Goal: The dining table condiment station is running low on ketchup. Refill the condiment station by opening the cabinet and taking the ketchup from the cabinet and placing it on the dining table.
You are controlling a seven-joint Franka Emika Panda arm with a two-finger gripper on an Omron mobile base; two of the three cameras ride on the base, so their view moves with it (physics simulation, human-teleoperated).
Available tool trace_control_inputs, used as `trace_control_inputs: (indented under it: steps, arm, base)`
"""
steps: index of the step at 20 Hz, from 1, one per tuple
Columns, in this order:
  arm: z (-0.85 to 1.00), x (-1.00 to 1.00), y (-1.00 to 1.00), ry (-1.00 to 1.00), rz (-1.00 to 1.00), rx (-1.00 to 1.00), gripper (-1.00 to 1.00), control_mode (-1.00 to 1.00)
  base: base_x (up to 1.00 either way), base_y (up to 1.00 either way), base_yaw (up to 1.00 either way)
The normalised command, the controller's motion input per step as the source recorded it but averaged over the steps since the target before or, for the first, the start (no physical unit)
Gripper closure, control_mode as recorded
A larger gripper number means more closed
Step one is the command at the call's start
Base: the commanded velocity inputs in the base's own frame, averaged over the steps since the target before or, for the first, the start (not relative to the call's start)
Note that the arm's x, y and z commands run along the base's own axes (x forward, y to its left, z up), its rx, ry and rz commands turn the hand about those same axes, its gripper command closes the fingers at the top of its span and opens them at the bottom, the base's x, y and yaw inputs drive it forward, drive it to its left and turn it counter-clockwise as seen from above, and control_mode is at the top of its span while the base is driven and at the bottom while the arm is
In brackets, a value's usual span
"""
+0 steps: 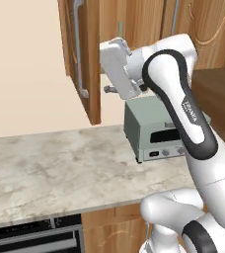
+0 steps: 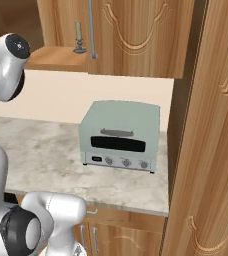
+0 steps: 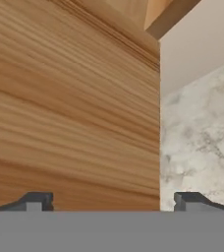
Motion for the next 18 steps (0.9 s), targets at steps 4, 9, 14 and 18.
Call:
trace_control_inputs:
  steps: [4, 9, 14, 18]
  arm:
    - [0.00, 0.03, 0.66, 0.00, 0.00, -0.13, -1.00, -1.00]
    - [-0.01, -0.02, -0.05, 0.00, -0.01, -0.03, -1.00, -1.00]
    - [0.02, -0.42, -0.93, -0.16, -0.13, 0.00, -1.00, -1.00]
    - [0.03, -0.23, -1.00, -0.25, -0.19, -0.13, -1.00, -1.00]
  base:
    - [0.00, 0.00, 0.00]
    - [0.00, 0.00, 0.00]
    - [0.00, 0.00, 0.00]
    - [0.00, 0.00, 0.00]
